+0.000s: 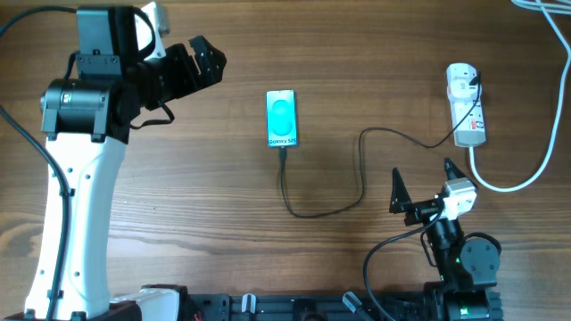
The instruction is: Plug charger to phone and switch on socket
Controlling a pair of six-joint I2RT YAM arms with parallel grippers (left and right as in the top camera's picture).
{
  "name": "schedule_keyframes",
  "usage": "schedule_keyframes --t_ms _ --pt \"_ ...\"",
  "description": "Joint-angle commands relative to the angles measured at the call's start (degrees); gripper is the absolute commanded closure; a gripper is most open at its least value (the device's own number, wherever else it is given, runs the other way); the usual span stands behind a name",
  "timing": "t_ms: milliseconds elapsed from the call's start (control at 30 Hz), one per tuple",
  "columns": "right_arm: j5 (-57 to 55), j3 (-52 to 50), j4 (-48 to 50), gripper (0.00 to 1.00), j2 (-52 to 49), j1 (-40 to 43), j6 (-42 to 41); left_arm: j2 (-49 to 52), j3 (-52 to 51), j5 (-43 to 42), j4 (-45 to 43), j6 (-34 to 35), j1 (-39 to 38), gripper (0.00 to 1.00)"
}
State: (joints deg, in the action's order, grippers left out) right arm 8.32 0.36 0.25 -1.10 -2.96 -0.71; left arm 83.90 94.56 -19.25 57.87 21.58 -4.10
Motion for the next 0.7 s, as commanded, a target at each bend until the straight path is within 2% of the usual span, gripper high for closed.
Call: schedule_keyframes --t_ms 0,567,667 --pt "-0.5 -0.1 0.2 0.0 0.9 -0.2 0.3 0.3 -0.1 0.5 -0.1 -0.1 0.3 0.0" --pt "-0.5 -0.1 0.2 0.0 0.9 -0.2 0.3 0.5 -0.1 1.3 -0.1 -0.3 0.3 0.0" --pt "-0.5 -0.1 0.2 0.0 0.9 -0.2 0.3 0.4 -0.1 3.5 2.4 -0.3 0.3 0.0"
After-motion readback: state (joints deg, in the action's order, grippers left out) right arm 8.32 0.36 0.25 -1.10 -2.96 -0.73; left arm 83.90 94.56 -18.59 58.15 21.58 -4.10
